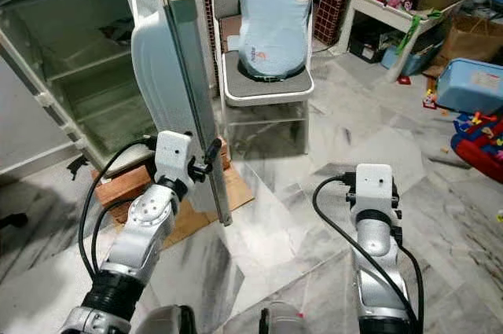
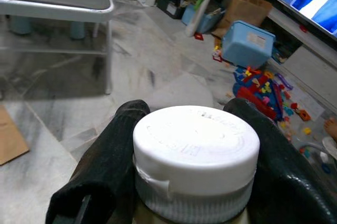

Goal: Restocking fridge

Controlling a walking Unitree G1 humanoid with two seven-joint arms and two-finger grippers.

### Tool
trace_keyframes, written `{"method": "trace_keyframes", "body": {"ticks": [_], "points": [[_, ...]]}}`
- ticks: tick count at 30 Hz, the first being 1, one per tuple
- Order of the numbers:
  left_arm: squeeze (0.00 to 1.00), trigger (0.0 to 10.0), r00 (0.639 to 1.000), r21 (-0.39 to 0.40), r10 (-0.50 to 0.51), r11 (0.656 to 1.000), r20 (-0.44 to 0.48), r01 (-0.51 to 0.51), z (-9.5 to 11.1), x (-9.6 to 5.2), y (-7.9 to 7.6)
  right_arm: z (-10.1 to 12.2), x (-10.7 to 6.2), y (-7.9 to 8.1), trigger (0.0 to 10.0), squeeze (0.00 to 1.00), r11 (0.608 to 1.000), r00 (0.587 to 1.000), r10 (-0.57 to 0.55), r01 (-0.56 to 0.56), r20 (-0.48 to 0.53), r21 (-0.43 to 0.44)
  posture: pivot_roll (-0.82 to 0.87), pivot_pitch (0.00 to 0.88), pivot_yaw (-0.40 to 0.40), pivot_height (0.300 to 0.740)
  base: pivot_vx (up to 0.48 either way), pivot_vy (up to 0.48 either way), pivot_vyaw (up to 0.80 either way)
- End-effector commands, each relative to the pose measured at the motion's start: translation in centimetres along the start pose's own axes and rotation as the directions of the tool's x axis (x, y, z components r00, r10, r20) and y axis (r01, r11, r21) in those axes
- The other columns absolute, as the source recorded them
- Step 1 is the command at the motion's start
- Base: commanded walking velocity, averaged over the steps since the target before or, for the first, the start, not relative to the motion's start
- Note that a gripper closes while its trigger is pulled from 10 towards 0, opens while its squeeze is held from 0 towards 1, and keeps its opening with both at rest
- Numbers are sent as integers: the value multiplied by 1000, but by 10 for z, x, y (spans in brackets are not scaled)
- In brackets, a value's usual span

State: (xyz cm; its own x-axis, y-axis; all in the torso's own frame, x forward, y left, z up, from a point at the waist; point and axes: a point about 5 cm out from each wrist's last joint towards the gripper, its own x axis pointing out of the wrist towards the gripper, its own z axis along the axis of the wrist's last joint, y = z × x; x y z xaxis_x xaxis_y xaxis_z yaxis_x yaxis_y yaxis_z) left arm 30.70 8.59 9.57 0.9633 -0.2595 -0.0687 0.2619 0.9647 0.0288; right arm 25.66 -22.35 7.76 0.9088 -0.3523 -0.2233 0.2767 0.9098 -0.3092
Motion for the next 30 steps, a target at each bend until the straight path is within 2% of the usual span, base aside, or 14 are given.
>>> {"method": "trace_keyframes", "body": {"ticks": [1, 6, 10, 17, 19, 26, 30], "points": [[0, 10000, 999, 21, 40, 999, -5, -40, 0, 4, 6, 8, 1, 3, 10000, 0, 1000, 999, 8, -9, 36, 13, -50, 125, 1, 740, 0, 0, 0], [0, 10000, 991, 5, 134, 991, 29, -134, 10, 12, 18, 11, 1, 1, 10000, 0, 1000, 999, 11, -12, 52, 19, -60, 102, 6, 740, 0, 0, 0], [0, 10000, 994, -32, 105, 994, 27, -104, 9, 14, 18, 10, 0, 2, 10000, 0, 1000, 999, 12, -13, 50, 21, -61, 100, 11, 740, 0, 0, 0], [0, 10000, 998, -24, 60, 998, 13, -59, 10, 24, 12, 9, -3, 3, 10000, 0, 1000, 999, 15, -17, 50, 26, -63, 97, 17, 740, 0, 0, 0], [0, 10000, 999, -8, -36, 999, -14, 36, 9, 29, -2, 10, -3, 4, 10000, 0, 1000, 999, 15, -16, 51, 27, -65, 97, 17, 740, 0, 0, 0], [0, 10000, 988, 8, -151, 989, -40, 151, 11, 41, -21, 9, -3, 2, 10000, 0, 1000, 999, 8, -9, 51, 25, -70, 96, 17, 740, 0, 0, 0], [0, 10000, 983, 17, -178, 984, -43, 178, 14, 47, -29, 9, -2, 2, 10000, 0, 1000, 999, 5, -6, 50, 25, -74, 94, 19, 740, 0, 0, 0]]}}
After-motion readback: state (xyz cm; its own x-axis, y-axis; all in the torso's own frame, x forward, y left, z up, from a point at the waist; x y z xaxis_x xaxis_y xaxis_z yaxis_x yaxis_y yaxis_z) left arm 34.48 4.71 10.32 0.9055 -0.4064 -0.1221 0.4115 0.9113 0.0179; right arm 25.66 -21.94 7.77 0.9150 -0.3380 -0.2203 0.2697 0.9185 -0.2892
